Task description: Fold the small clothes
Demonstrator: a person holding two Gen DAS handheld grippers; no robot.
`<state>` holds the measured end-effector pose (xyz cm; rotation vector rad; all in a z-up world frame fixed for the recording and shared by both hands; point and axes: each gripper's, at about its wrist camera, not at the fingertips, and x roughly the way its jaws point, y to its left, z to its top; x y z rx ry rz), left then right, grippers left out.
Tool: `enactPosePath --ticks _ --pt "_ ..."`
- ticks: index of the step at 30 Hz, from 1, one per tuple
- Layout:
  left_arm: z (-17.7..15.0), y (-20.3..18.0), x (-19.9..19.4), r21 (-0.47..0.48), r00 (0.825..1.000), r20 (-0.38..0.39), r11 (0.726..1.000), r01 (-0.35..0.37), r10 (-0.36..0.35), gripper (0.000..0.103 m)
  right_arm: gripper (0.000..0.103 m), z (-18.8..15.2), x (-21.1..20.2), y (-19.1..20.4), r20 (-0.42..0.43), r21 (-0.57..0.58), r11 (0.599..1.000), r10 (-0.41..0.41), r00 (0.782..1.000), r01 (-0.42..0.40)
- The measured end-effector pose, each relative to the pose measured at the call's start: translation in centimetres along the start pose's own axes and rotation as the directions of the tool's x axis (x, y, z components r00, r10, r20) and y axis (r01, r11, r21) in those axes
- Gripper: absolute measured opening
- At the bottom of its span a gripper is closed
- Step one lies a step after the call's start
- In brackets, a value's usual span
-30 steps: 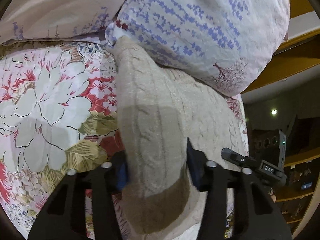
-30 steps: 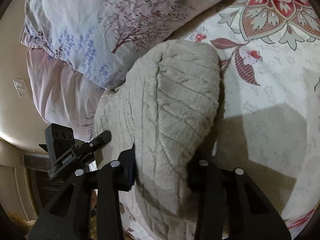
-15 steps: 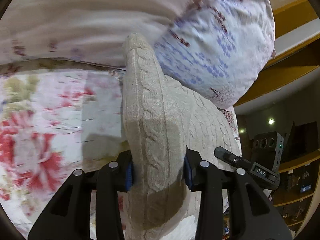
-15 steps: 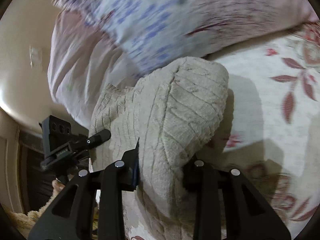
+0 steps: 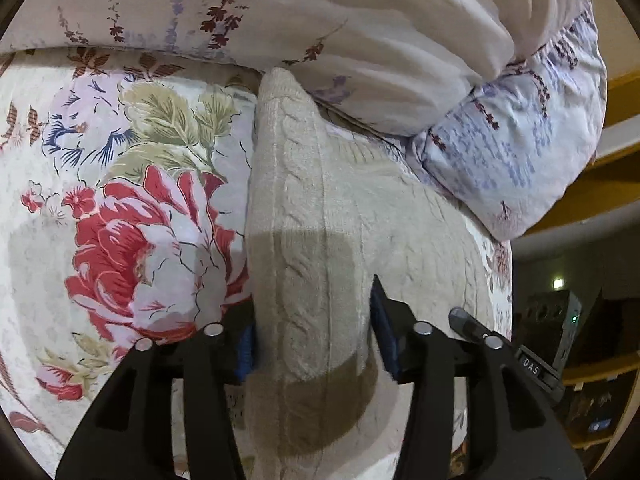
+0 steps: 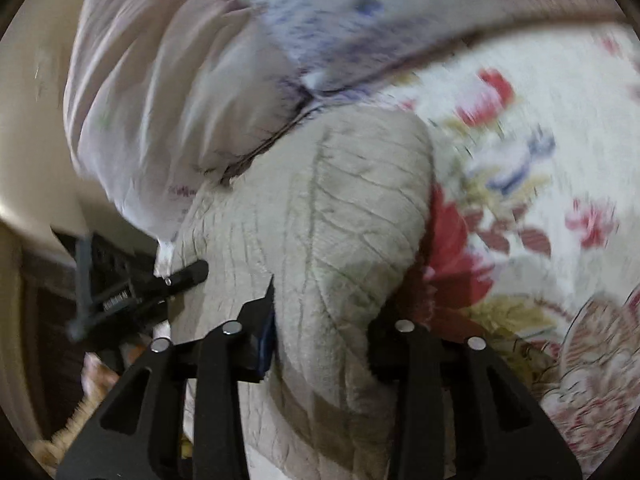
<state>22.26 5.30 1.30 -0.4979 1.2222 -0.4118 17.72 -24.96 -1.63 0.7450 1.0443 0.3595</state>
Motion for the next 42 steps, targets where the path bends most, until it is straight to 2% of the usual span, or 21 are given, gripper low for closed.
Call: enactPosePath --ticks 2,5,7,8,10,13,14,15,18,20,21,23,25,28,32,34,37,39,40,41,42 --pt "0.0 -1.0 0.6 0.035 0.999 0.013 0.998 -0.045 0.044 0.061 0.044 -0.2 0.1 -0.1 -0.003 0.003 1.0 -0.007 1.0 0.007" --pt "0.1 -1.7 0.3 0.067 0.996 0.028 0.994 -0.088 0.086 0.064 0.053 -0.1 0.0 0.3 -0.023 -0.014 1.0 -0.024 0.999 0.023" --pt "0.0 -2.5 -0.4 0.096 0.991 0.048 0.987 -0.128 0.124 0.064 0.055 0.3 -0.6 0.4 -0.021 -0.015 1.0 -0.023 1.0 0.023" --pt "-0.2 -2.6 -1.1 0.111 0.987 0.06 0.981 -0.157 0.151 0.064 0.056 0.6 -1.0 0.5 -0.011 -0.011 1.0 -0.019 1.0 0.019" --pt "-0.6 -3.5 -2.8 0.158 0.968 0.135 0.96 -0.232 0.211 0.064 0.059 0.8 -2.3 -0.4 0.018 0.013 1.0 0.005 1.0 -0.005" --pt "-1.6 -5.4 -5.1 0.226 0.945 0.242 0.934 -0.278 0.222 0.066 0.059 1.7 -3.3 -1.5 0.055 0.068 0.997 0.02 0.998 -0.023" --pt "-2.0 -6.1 -5.5 0.255 0.94 0.261 0.923 -0.287 0.22 0.067 0.054 1.9 -3.3 -1.7 0.058 0.075 0.997 0.018 0.998 -0.022" --pt "-2.4 -6.7 -5.6 0.287 0.937 0.273 0.911 -0.296 0.219 0.068 0.042 2.1 -3.2 -1.7 0.055 0.077 0.997 0.016 0.998 -0.02" --pt "-3.5 -8.5 -4.6 0.395 0.934 0.268 0.857 -0.33 0.236 0.07 0.024 2.4 -2.9 -1.0 0.048 0.035 0.999 -0.005 0.999 0.003" --pt "-3.6 -9.1 -3.4 0.418 0.934 0.252 0.842 -0.342 0.254 0.07 0.014 2.7 -3.3 -0.1 0.087 -0.013 0.999 -0.029 0.996 0.03" --pt "-3.5 -9.0 -3.0 0.421 0.938 0.235 0.843 -0.335 0.256 0.069 0.01 2.9 -3.8 0.3 0.122 -0.032 0.998 -0.041 0.992 0.045" --pt "-3.2 -9.1 -2.2 0.422 0.941 0.215 0.844 -0.332 0.262 0.069 0.009 3.3 -5.0 0.6 0.177 -0.041 0.997 -0.051 0.983 0.059" --pt "-3.2 -9.1 -1.6 0.427 0.937 0.209 0.836 -0.345 0.28 0.069 0.008 3.6 -5.0 0.4 0.184 -0.041 0.995 -0.086 0.979 0.095" --pt "-3.1 -8.7 -0.5 0.431 0.937 0.175 0.832 -0.35 0.303 0.069 0.008 3.4 -3.5 0.1 0.154 -0.073 0.976 -0.192 0.969 0.205" --pt "-2.7 -8.6 0.8 0.436 0.93 0.154 0.821 -0.368 0.335 0.07 0.009 2.8 -1.5 0.6 0.144 -0.141 0.93 -0.32 0.936 0.339" --pt "-2.5 -8.7 1.2 0.43 0.925 0.16 0.819 -0.379 0.345 0.071 0.01 2.8 -1.0 1.5 0.157 -0.194 0.895 -0.376 0.913 0.402" --pt "-2.5 -8.8 1.1 0.421 0.923 0.172 0.822 -0.384 0.343 0.071 0.018 2.8 -1.0 2.5 0.174 -0.242 0.862 -0.413 0.894 0.445" --pt "-2.9 -8.7 -0.2 0.392 0.926 0.193 0.84 -0.376 0.324 0.071 0.038 2.6 -2.1 3.2 0.204 -0.254 0.852 -0.416 0.886 0.459" --pt "-3.0 -8.6 -0.7 0.381 0.927 0.2 0.846 -0.372 0.317 0.071 0.044 2.3 -2.9 3.4 0.223 -0.259 0.851 -0.407 0.886 0.457" --pt "-3.2 -8.4 -1.6 0.365 0.925 0.214 0.853 -0.374 0.314 0.071 0.056 1.8 -4.1 4.0 0.261 -0.271 0.853 -0.381 0.887 0.446" --pt "-3.3 -8.2 -2.1 0.352 0.921 0.227 0.855 -0.381 0.317 0.071 0.059 1.5 -4.8 4.3 0.284 -0.281 0.851 -0.367 0.886 0.443"
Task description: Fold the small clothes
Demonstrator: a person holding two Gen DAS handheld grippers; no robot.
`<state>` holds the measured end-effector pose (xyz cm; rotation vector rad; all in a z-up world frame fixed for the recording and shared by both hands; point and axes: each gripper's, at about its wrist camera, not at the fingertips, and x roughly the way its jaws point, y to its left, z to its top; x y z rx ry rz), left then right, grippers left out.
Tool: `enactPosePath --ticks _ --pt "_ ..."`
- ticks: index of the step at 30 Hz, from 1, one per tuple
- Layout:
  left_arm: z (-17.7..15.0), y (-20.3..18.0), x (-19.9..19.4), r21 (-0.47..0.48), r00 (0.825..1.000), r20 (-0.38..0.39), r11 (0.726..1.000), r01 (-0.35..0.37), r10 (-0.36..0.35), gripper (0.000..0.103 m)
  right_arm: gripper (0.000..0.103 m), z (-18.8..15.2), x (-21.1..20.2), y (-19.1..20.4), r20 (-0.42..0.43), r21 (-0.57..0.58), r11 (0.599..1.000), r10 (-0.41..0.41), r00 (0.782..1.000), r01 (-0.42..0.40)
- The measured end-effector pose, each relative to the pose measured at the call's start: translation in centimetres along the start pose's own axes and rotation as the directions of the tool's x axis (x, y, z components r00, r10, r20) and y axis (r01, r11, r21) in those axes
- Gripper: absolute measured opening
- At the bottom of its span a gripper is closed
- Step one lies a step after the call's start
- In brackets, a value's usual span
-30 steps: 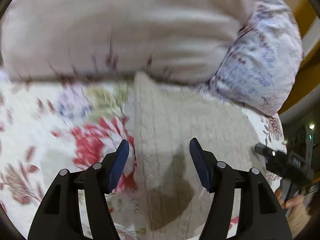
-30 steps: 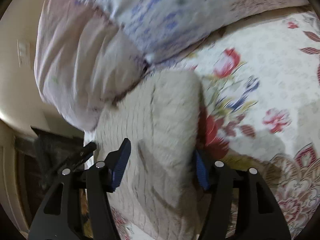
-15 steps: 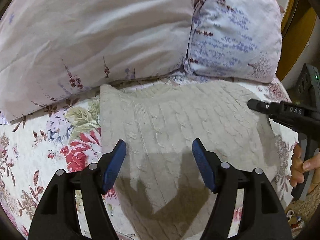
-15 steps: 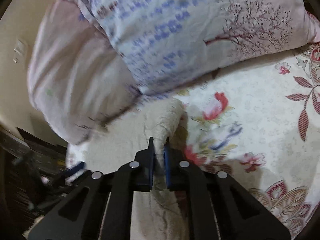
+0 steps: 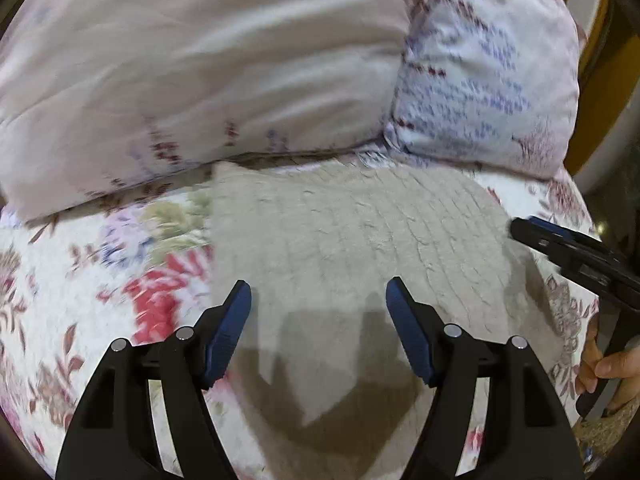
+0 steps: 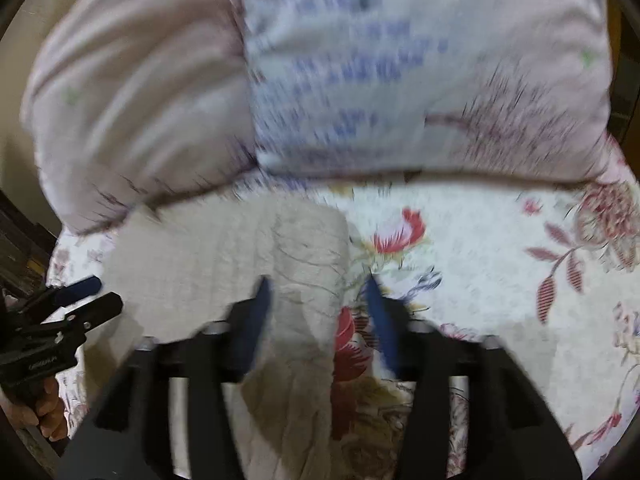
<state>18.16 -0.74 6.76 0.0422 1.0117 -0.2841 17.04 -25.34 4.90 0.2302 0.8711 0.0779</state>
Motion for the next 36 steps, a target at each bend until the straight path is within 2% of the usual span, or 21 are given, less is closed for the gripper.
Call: enactPosePath --ticks 3,8,13,17,19,22,25,27,30,32,36 --pt "-1.0 1.5 -1.6 -0.062 0.999 0.023 0.998 -0.027 0.028 0.071 0.058 -1.0 -2.4 0.9 0.055 -0.056 0.998 0.025 0.998 -0.022" --pt "-2.9 3.0 -1.9 -0.108 0.997 -0.004 0.991 -0.08 0.08 0.071 0.052 -3.6 -3.8 3.2 0.072 -0.167 0.986 0.037 0.997 -0.025" --pt "-3.7 2.9 -1.6 -0.105 0.996 -0.019 0.991 -0.087 0.086 0.072 0.052 -5.3 -2.5 5.8 0.035 -0.227 0.974 0.031 0.999 -0.023" --pt "-3.8 3.2 -0.5 -0.11 0.996 -0.054 0.991 -0.08 0.075 0.077 0.053 -6.2 -0.1 6.4 -0.032 -0.25 0.968 -0.029 0.999 0.02" --pt "-3.9 3.1 -0.2 -0.104 0.995 -0.062 0.991 -0.078 0.072 0.078 0.054 -6.5 0.3 6.4 -0.035 -0.255 0.966 -0.048 0.998 0.038" --pt "-3.6 2.9 0.4 -0.085 0.993 -0.077 0.992 -0.092 0.086 0.084 0.056 -6.6 0.8 6.7 -0.047 -0.267 0.962 -0.074 0.996 0.059" --pt "-3.1 3.6 1.3 -0.12 0.993 -0.105 0.99 -0.068 0.056 0.09 0.062 -6.5 1.4 6.6 -0.062 -0.262 0.963 -0.083 0.995 0.064" --pt "-3.2 3.9 1.5 -0.121 0.993 -0.107 0.99 -0.071 0.059 0.095 0.072 -6.0 1.9 5.8 -0.093 -0.216 0.976 -0.064 0.994 0.043" --pt "-3.0 3.8 1.5 -0.1 0.992 -0.099 0.991 -0.084 0.074 0.098 0.076 -5.4 2.5 4.7 -0.14 -0.156 0.988 -0.027 0.99 0.005" --pt "-2.9 3.8 0.7 -0.099 0.994 -0.076 0.991 -0.084 0.077 0.098 0.076 -5.1 2.1 4.9 -0.144 -0.167 0.986 -0.04 0.989 0.016" --pt "-3.8 4.1 -2.2 -0.126 0.998 0.015 0.991 -0.052 0.055 0.097 0.085 -5.2 0.0 4.9 -0.107 -0.136 0.99 -0.062 0.992 0.047"
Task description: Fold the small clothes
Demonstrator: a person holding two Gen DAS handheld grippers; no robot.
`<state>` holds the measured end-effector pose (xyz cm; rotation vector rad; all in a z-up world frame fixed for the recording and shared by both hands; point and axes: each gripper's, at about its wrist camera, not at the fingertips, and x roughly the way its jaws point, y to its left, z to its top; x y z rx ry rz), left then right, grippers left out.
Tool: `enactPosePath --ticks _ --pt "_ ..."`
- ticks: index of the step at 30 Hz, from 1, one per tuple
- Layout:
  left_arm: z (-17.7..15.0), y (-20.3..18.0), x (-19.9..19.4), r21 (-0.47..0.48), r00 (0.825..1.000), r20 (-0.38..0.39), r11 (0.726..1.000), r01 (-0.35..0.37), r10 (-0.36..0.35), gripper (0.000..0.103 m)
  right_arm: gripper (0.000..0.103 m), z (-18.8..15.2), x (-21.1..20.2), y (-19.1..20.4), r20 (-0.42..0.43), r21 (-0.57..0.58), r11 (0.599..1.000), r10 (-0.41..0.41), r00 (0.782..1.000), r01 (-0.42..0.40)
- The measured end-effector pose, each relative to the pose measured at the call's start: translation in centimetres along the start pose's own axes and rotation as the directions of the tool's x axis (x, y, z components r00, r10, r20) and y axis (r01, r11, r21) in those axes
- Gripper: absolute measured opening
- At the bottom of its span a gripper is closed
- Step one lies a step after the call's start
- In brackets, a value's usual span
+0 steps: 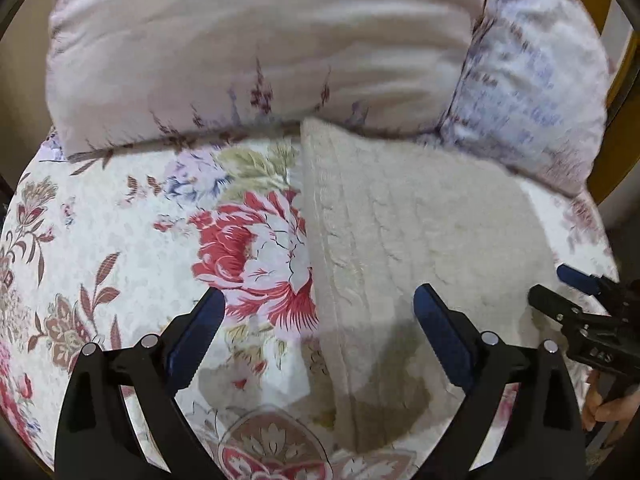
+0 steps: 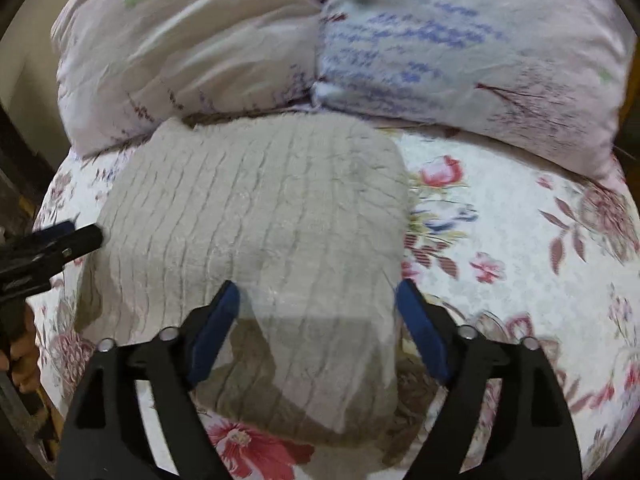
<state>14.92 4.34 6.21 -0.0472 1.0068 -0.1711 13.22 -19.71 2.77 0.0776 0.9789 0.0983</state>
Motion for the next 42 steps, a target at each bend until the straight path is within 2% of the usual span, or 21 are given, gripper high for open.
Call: enactPosePath --ticks 5,8,10,11,14,15,19,21,33,42 --pt "-2.4 1.0 -3.0 -0.008 0.998 0.062 1.0 -0.02 0.02 0.097 0.086 -1.6 -1.9 -1.2 0.032 0.049 0.998 -0.033 0.999 0.032" --pt "-3.8 1.3 -4.2 -0.009 0.996 0.082 0.999 -0.035 0.036 0.098 0.095 -2.7 -3.0 -1.4 0.065 0.037 0.994 -0.101 0.993 0.099" --pt "-4.5 1.7 -5.1 -0.011 0.995 0.095 0.999 -0.038 0.039 0.098 0.101 -3.4 -4.0 -1.2 0.101 0.027 0.983 -0.182 0.978 0.18" --pt "-4.7 1.6 -5.2 -0.008 0.994 0.099 0.999 -0.042 0.042 0.101 0.101 -4.0 -4.6 -0.9 0.126 0.024 0.969 -0.248 0.961 0.247" --pt "-5.5 1.3 -5.6 0.004 0.993 0.106 0.998 -0.057 0.057 0.102 0.101 -5.3 -5.7 -0.2 0.164 0.02 0.923 -0.381 0.91 0.384" --pt "-6.0 1.1 -5.6 0.009 0.994 0.097 0.998 -0.058 0.057 0.102 0.101 -5.7 -6.0 -0.3 0.164 0.022 0.922 -0.385 0.908 0.387" --pt "-7.5 0.2 -4.5 0.02 0.997 0.051 0.998 -0.059 0.058 0.102 0.101 -6.9 -5.6 -1.0 0.102 0.061 0.965 -0.262 0.96 0.257" --pt "-8.2 -0.2 -4.2 0.027 0.997 0.033 0.997 -0.066 0.065 0.102 0.101 -7.5 -5.2 -1.0 0.069 0.078 0.972 -0.227 0.971 0.222" --pt "-10.0 -2.3 -2.1 0.086 0.994 -0.031 0.991 -0.106 0.109 0.102 0.101 -9.4 -2.6 1.0 0.008 0.018 0.985 -0.173 0.985 0.173" --pt "-10.5 -3.2 -0.8 0.108 0.991 -0.063 0.988 -0.109 0.116 0.102 0.101 -10.6 -1.5 1.2 -0.024 0.018 0.984 -0.175 0.984 0.175"
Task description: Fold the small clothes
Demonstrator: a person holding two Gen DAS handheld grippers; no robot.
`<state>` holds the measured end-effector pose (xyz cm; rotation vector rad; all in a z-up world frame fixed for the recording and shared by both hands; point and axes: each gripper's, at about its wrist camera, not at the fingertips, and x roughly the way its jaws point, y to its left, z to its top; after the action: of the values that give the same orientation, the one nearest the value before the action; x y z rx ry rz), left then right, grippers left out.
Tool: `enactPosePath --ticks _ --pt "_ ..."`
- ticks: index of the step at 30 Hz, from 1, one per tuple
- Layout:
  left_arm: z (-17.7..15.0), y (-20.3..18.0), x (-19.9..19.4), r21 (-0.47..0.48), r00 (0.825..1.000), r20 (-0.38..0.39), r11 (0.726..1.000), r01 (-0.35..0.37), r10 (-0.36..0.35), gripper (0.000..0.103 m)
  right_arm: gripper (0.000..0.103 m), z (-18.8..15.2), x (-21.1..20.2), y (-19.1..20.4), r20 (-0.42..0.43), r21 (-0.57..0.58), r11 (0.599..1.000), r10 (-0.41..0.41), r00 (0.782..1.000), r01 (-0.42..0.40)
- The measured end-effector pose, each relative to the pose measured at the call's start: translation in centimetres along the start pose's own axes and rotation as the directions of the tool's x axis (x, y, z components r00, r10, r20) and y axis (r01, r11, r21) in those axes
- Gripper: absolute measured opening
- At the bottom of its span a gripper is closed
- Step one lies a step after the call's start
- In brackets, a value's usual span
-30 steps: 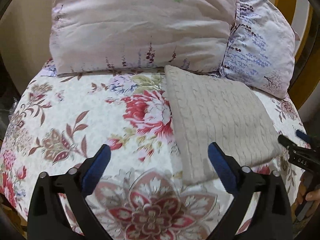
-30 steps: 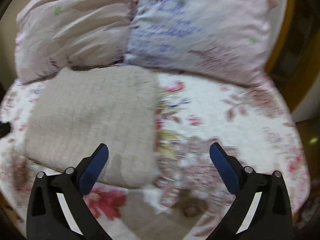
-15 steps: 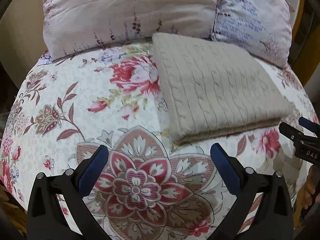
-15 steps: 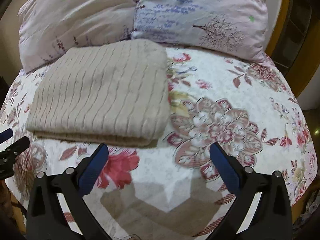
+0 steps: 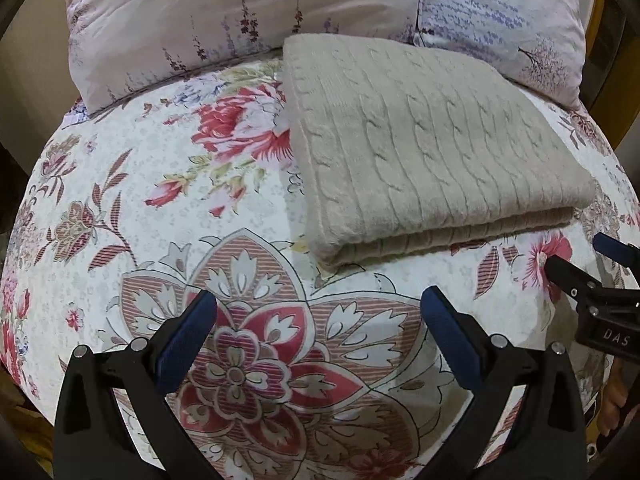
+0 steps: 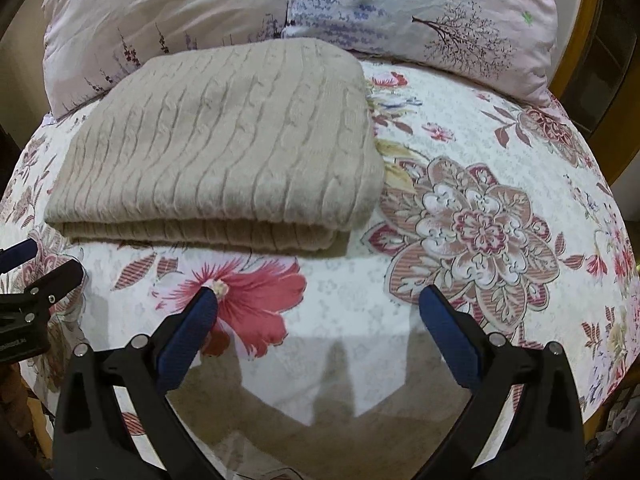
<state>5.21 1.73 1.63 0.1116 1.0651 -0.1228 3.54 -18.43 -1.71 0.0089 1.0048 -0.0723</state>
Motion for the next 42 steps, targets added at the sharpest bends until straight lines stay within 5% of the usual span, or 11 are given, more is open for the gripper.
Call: enactPosePath --ticks 42 --pt "0.03 0.2 0.93 -0.012 1.0 -0.017 1.0 0.012 -0.012 0.102 0.101 -0.11 0.14 -0.23 -0.014 0.022 1.0 0.0 1.0 0.001"
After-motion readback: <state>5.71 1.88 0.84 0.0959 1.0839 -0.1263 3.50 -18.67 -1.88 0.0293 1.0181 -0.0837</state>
